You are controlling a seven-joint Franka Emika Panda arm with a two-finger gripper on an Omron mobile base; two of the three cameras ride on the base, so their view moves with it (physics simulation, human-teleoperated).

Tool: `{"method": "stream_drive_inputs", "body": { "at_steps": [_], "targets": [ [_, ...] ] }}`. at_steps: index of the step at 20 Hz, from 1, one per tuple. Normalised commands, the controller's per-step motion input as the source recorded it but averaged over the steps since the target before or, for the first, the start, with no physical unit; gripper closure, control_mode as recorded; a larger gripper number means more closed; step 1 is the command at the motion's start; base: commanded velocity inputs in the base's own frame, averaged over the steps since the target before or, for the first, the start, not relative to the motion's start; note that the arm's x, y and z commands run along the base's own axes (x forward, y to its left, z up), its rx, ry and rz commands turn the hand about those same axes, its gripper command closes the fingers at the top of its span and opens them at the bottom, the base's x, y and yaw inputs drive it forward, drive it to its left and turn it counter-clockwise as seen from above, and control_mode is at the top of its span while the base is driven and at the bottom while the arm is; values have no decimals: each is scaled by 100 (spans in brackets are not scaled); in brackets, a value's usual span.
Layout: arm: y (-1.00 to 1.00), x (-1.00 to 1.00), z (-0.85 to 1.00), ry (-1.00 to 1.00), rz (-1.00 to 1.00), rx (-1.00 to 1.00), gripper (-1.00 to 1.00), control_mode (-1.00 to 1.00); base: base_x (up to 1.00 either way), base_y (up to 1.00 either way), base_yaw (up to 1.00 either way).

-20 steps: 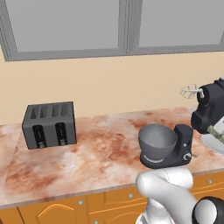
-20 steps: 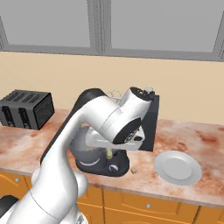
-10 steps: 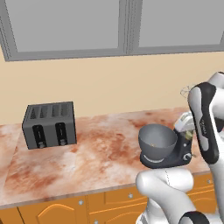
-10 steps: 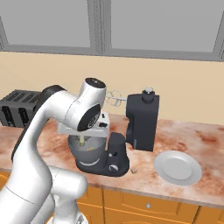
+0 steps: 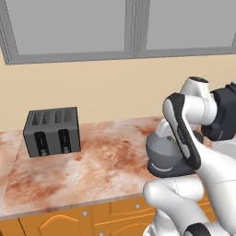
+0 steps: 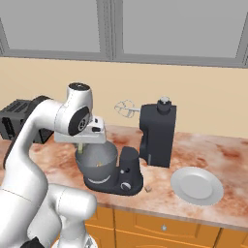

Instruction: Add butter and sugar cubes to the stand mixer bowl and then turn on the stand mixer to begin making frosting.

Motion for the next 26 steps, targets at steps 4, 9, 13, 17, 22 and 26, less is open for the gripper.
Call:
{"method": "stream_drive_inputs", "body": {
  "at_steps": [4, 9, 13, 17, 22, 26],
  "targets": [
    [1, 39, -47, 7, -5, -10, 100, -100, 0, 0, 0],
    [0, 35, -45, 8, -4, -6, 100, -100, 0, 0, 0],
    [-7, 19, -36, 9, -3, -1, 100, -100, 0, 0, 0],
    [-22, 24, -26, 9, -4, 0, 100, -100, 0, 0, 0],
    [-18, 21, -21, 9, -4, 0, 100, -100, 0, 0, 0],
    [0, 16, -30, 10, -3, 0, -100, -100, 0, 0, 0]
  ]
}}
